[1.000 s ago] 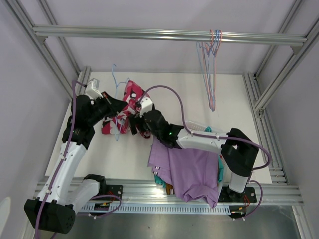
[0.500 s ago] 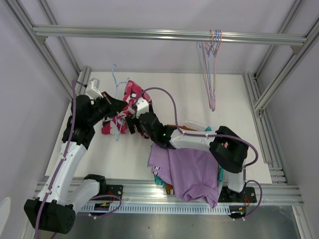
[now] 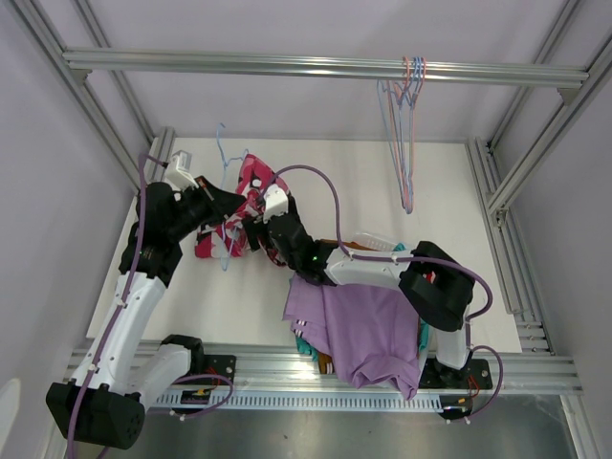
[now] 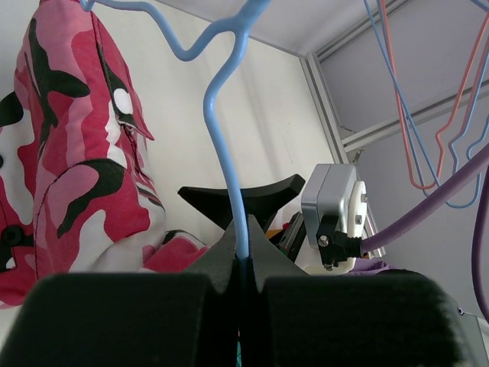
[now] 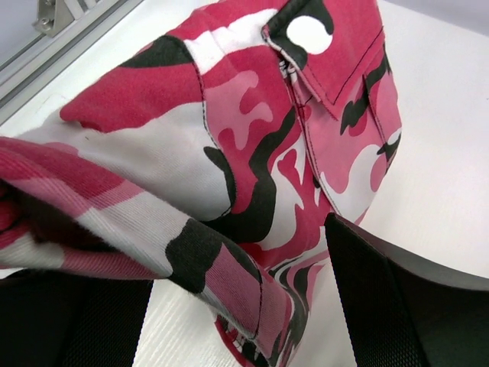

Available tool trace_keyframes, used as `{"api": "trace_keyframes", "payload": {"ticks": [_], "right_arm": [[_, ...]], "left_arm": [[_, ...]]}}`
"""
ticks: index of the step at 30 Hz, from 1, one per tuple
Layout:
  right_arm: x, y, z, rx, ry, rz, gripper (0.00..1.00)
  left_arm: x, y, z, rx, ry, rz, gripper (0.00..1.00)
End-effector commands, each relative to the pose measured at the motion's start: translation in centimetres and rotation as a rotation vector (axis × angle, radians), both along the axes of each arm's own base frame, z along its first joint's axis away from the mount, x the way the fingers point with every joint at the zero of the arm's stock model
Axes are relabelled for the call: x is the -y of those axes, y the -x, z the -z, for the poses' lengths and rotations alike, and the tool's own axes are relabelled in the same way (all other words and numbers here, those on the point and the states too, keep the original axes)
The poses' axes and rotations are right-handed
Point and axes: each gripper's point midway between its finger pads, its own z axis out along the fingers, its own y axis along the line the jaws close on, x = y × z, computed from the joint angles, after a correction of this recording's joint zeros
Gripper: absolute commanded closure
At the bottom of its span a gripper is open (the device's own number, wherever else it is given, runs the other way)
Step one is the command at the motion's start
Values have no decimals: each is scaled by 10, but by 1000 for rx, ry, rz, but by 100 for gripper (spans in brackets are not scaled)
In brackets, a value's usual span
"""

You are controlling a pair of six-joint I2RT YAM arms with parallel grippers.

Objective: Remove the trousers from the hanger

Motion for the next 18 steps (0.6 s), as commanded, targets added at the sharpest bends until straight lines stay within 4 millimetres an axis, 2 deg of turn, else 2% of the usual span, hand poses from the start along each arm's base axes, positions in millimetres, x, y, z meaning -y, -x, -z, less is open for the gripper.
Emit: {"api": "trace_keyframes", "payload": {"ticks": [1, 8, 18], "right_arm": [[-3, -18, -39, 91, -97, 68, 12], [1, -32, -42, 123, -103, 125, 13], [-2, -35, -45, 128, -145, 148, 18]], "left_arm": [[2, -3, -26, 121, 3, 21, 100], [3, -2, -27, 123, 6, 28, 100], [4, -1, -27, 122, 12, 32, 100]]}}
